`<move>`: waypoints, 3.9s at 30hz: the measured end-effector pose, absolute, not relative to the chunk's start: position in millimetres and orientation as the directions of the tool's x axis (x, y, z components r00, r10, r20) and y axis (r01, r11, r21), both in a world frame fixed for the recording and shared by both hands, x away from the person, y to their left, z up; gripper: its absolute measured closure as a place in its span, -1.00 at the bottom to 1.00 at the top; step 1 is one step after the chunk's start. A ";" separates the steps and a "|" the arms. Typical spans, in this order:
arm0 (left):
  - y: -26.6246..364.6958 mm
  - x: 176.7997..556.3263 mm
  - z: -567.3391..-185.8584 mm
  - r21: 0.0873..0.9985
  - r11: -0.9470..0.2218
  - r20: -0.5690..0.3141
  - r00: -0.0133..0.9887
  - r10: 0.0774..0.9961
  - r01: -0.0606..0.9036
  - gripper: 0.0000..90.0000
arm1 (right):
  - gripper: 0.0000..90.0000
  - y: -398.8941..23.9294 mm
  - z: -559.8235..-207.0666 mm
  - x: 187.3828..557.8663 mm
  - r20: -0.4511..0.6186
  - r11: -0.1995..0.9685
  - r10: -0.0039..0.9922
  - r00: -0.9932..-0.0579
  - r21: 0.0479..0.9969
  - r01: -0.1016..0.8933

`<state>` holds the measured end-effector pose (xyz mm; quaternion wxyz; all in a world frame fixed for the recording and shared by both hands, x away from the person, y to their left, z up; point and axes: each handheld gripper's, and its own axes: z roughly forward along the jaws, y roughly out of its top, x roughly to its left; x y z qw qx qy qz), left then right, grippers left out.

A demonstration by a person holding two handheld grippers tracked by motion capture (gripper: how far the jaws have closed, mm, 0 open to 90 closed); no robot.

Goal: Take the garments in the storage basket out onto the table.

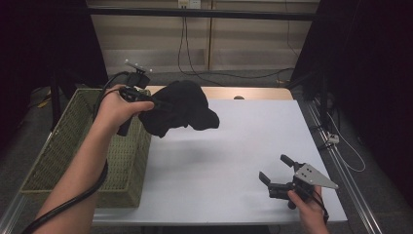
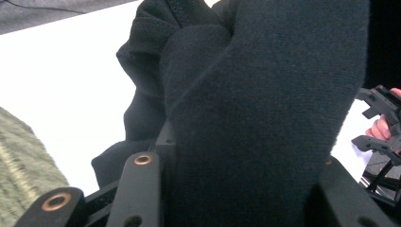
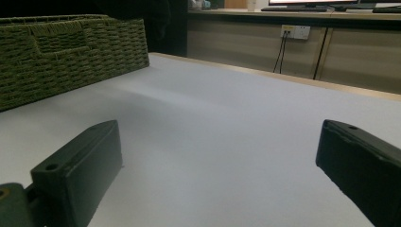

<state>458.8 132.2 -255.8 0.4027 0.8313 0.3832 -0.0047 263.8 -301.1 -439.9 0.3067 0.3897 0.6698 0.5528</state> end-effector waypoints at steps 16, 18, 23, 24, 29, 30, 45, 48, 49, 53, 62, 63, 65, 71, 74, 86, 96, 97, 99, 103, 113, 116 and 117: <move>89.3 453.2 -286.8 0.655 -0.413 -0.310 0.723 0.617 0.633 0.28 | -0.99 -300.8 -439.7 263.0 0.024 0.082 0.859 -0.511 0.979 0.184; 84.8 452.4 -290.2 0.657 -0.409 -0.318 0.724 0.612 0.634 0.27 | -0.99 -300.5 -439.4 262.7 0.028 0.078 0.857 -0.514 0.980 0.182; 72.5 450.1 -300.8 0.656 -0.407 -0.333 0.728 0.599 0.635 0.24 | -0.99 -300.7 -438.9 261.9 0.030 0.075 0.859 -0.511 0.980 0.185; 69.8 449.7 -303.3 0.655 -0.409 -0.332 0.728 0.600 0.636 0.24 | -0.99 -300.8 -438.9 261.9 0.029 0.076 0.859 -0.512 0.980 0.184; 54.9 447.0 -318.8 0.674 -0.415 -0.330 0.753 0.569 0.610 -0.02 | -0.99 -300.7 -439.0 262.2 0.027 0.078 0.858 -0.513 0.980 0.181; 52.2 446.7 -321.5 0.678 -0.428 -0.314 0.761 0.567 0.598 -0.14 | -0.99 -300.8 -439.1 262.2 0.025 0.080 0.859 -0.511 0.980 0.182; 50.1 435.6 -337.7 0.695 -0.431 -0.252 0.756 0.604 0.575 -0.69 | -1.00 -301.3 -437.8 263.1 0.041 0.072 0.857 -0.513 0.977 0.198; 54.3 432.2 -341.9 0.697 -0.437 -0.223 0.751 0.622 0.569 -0.73 | -1.00 -300.5 -436.5 265.7 0.047 0.067 0.862 -0.505 0.976 0.205; 55.9 431.5 -342.9 0.698 -0.438 -0.222 0.754 0.619 0.566 -0.73 | -1.00 -300.0 -436.3 266.4 0.041 0.074 0.861 -0.507 0.976 0.205; 59.7 425.8 -348.5 0.708 -0.441 -0.200 0.755 0.624 0.552 -0.76 | -1.00 -296.8 -436.6 267.8 0.038 0.092 0.857 -0.514 0.970 0.225; 67.5 415.0 -367.9 0.712 -0.414 -0.218 0.739 0.638 0.567 -0.81 | -1.00 -293.0 -434.3 274.2 0.054 0.096 0.850 -0.523 0.962 0.254; 68.1 413.5 -369.6 0.713 -0.413 -0.219 0.740 0.636 0.567 -0.82 | -1.00 -292.7 -434.4 275.1 0.057 0.094 0.852 -0.521 0.961 0.260; 69.3 409.7 -372.5 0.718 -0.397 -0.224 0.730 0.645 0.571 -0.85 | -1.00 -291.9 -434.1 278.6 0.063 0.092 0.854 -0.516 0.959 0.270; 72.3 401.7 -384.1 0.720 -0.410 -0.203 0.735 0.647 0.559 -0.86 | -1.00 -285.9 -432.7 289.7 0.065 0.099 0.852 -0.519 0.954 0.282; 74.4 400.4 -389.1 0.729 -0.389 -0.215 0.727 0.652 0.564 -0.86 | -1.00 -282.8 -434.2 295.3 0.077 0.096 0.853 -0.517 0.949 0.300; 79.9 400.9 -402.2 0.727 -0.380 -0.214 0.715 0.666 0.572 -0.86 | -0.96 -266.5 -441.6 321.0 0.082 0.142 0.827 -0.557 0.927 0.348; 81.0 399.7 -407.0 0.727 -0.379 -0.191 0.699 0.689 0.573 -0.86 | -0.57 -244.5 -448.4 338.0 0.117 0.204 0.788 -0.604 0.876 0.437; 82.0 399.9 -406.7 0.724 -0.394 -0.183 0.709 0.681 0.566 -0.87 | -0.49 -242.6 -449.6 340.4 0.123 0.206 0.789 -0.602 0.870 0.449; 82.3 399.9 -407.4 0.728 -0.392 -0.177 0.707 0.685 0.563 -0.87 | -0.35 -237.8 -451.4 344.5 0.134 0.221 0.770 -0.624 0.861 0.458; 84.1 400.1 -408.3 0.719 -0.400 -0.161 0.696 0.700 0.568 -0.87 | -0.29 -225.6 -453.9 347.3 0.136 0.255 0.725 -0.675 0.857 0.447; 82.3 399.1 -410.0 0.747 -0.386 -0.142 0.697 0.703 0.542 -0.85 | 0.66 -208.0 -458.5 356.6 0.092 0.368 0.726 -0.682 0.785 0.498; 81.4 398.4 -410.6 0.745 -0.372 -0.162 0.691 0.704 0.553 -0.83 | 0.92 -210.2 -456.8 356.0 0.104 0.374 0.709 -0.697 0.783 0.497; 81.4 398.8 -410.6 0.747 -0.370 -0.166 0.694 0.701 0.553 -0.81 | 0.93 -211.0 -454.6 354.8 0.107 0.372 0.706 -0.700 0.786 0.495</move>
